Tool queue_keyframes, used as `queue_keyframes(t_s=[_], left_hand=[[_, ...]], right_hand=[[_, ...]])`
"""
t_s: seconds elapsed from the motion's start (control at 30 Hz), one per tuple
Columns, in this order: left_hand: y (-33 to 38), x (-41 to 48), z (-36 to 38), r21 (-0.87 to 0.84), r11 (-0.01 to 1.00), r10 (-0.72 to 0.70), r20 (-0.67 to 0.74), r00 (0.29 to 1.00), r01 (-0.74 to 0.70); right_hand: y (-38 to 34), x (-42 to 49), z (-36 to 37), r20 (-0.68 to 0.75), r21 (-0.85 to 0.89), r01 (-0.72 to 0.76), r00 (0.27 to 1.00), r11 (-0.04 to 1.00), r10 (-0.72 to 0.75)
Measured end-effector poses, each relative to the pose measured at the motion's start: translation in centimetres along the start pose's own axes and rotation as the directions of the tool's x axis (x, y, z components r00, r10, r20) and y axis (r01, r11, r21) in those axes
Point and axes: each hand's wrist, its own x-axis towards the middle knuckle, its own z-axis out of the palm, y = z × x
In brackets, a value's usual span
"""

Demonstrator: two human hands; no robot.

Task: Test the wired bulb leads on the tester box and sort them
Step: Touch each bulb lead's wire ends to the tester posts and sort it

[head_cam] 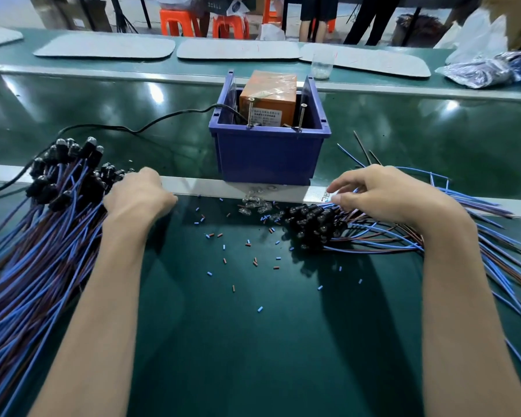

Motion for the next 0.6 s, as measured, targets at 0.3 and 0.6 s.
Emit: queue_keyframes(t_s=[0.3,0.6], left_hand=[[0.0,0.3,0.6,0.008,1.0,-0.022,-0.098,0.995,0.023],[-1.0,1.0,0.6,0.008,1.0,-0.024,-0.055,0.998,0.025]], right_hand=[[0.2,-0.1,-0.1,-0.012,0.025,-0.006,1.0,1.0,0.006],[-0.1,-0.1,0.0,0.003,0.035,-0.009,1.0,0.999,0.009]])
